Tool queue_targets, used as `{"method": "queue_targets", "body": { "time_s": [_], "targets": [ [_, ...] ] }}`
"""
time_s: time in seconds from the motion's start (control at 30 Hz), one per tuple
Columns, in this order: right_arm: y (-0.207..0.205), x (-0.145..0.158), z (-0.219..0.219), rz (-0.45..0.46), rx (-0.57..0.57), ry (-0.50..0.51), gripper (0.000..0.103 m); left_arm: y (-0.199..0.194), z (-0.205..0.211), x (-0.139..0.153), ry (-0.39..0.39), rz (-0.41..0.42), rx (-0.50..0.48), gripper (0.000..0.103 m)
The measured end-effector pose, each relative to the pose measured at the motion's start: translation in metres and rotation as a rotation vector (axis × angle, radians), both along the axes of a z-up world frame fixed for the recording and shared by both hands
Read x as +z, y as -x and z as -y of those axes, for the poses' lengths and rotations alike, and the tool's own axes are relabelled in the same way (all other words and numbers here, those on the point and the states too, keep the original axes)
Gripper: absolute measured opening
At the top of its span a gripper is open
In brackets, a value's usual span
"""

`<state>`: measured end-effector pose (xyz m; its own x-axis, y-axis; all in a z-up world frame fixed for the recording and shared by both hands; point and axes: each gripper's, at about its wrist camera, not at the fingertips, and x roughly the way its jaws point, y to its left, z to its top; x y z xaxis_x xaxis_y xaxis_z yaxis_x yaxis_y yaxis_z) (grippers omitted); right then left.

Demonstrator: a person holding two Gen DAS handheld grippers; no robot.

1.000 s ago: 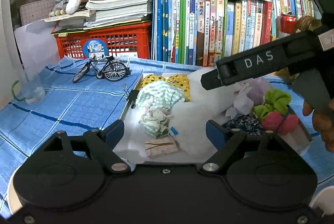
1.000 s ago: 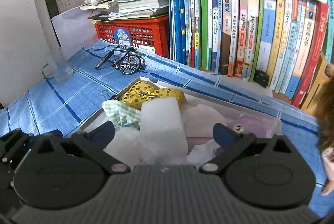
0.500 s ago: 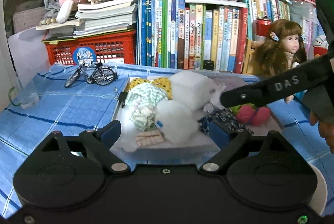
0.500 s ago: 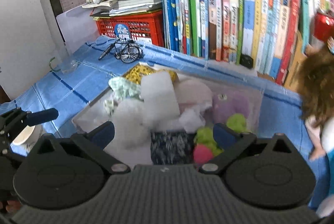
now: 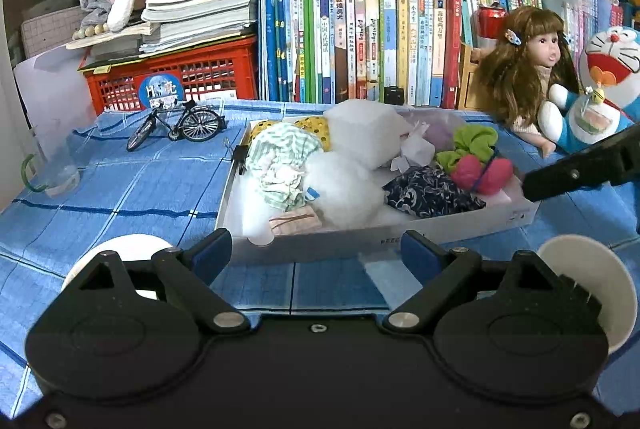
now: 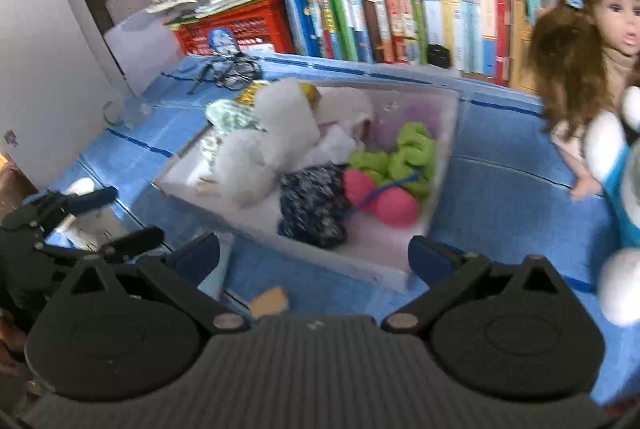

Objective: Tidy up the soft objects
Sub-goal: 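Withdraw both tools from the box toward the blue packet and tan sponge piece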

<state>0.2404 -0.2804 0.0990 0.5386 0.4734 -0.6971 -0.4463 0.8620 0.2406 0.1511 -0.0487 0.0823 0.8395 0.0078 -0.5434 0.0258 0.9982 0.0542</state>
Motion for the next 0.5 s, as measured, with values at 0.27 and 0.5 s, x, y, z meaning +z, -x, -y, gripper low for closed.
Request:
{"method": "queue_targets", "body": {
  "time_s": [0.27, 0.5],
  "targets": [
    [0.002, -0.015, 0.001, -0.090, -0.034, 0.008, 0.103, 0.012, 0.001, 0.003, 0.031, 0.003, -0.043, 0.091],
    [-0.015, -0.021, -0.008, -0.273, -0.031, -0.019, 0.095, 0.028, 0.003, 0.010, 0.051, -0.004, -0.099, 0.091]
  ]
}}
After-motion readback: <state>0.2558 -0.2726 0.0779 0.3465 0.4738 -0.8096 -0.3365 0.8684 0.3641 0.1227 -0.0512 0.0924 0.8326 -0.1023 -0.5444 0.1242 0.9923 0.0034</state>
